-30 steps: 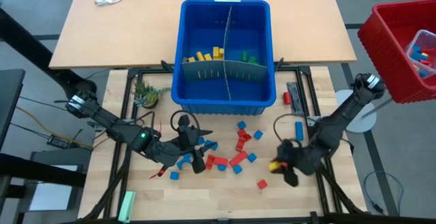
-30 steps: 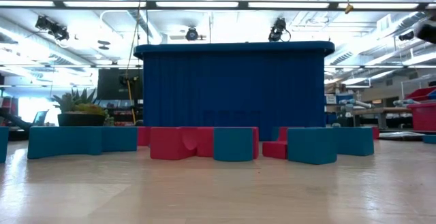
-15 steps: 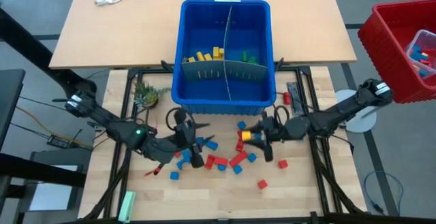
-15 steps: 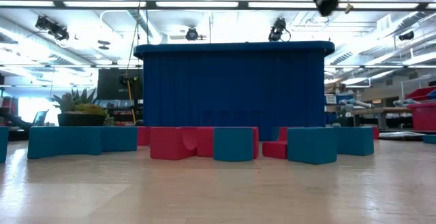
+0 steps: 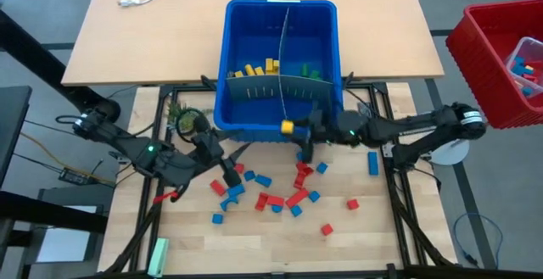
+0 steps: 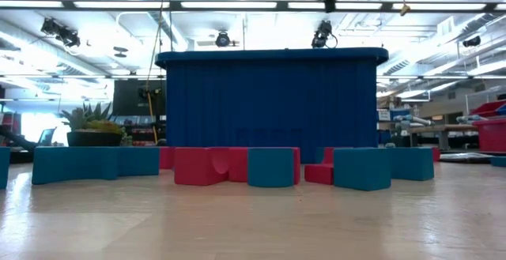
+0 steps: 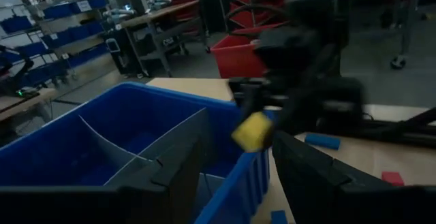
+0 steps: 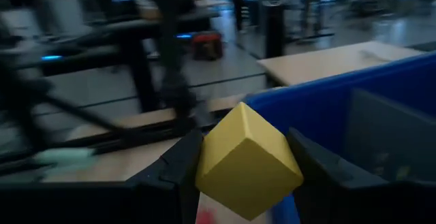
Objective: Sort blocks
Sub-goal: Put the yellow block with the other yellow blocks into the blue bin
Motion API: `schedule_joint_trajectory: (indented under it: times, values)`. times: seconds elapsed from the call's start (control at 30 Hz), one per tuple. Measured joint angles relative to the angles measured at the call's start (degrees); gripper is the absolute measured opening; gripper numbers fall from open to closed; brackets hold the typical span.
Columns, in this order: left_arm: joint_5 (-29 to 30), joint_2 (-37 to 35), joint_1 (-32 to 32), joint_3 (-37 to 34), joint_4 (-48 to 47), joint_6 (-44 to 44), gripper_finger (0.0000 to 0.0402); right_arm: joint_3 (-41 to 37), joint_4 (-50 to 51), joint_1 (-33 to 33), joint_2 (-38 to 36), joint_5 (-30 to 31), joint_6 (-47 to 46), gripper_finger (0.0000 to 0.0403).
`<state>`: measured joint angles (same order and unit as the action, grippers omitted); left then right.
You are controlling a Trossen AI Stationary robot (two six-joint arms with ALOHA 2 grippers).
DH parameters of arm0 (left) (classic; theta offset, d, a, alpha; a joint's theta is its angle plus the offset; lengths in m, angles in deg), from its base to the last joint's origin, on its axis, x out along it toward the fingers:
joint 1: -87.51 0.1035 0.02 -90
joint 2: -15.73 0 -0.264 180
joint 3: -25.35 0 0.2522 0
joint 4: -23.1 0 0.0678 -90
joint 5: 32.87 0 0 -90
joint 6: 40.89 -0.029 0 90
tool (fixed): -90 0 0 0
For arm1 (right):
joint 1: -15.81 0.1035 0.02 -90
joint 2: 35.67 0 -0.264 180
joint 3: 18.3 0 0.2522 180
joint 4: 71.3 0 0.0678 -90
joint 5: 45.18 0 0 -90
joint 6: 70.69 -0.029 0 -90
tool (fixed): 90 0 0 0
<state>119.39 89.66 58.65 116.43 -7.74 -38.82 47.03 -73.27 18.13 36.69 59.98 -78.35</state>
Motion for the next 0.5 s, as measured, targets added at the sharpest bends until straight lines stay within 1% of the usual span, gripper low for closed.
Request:
schedule_joint_trajectory:
  times: [0.2, 0.33, 0.5]
  values:
    - [0.17, -1.42, 0.09, -0.02, -0.02, 3.14, 0.0192, 10.13, 1.80, -10.76, 8.68, -0.10, 3.29, 0.0164]
    - [0.64, -1.08, 0.11, -0.04, -0.78, 5.80, 0.0192, 17.28, 1.66, -18.69, 15.37, -2.04, 3.85, 0.0164]
    - [0.46, -0.25, 0.11, -0.11, -1.32, 6.09, 0.0192, 25.79, 1.82, -26.92, 24.75, -5.84, 4.30, 0.0165]
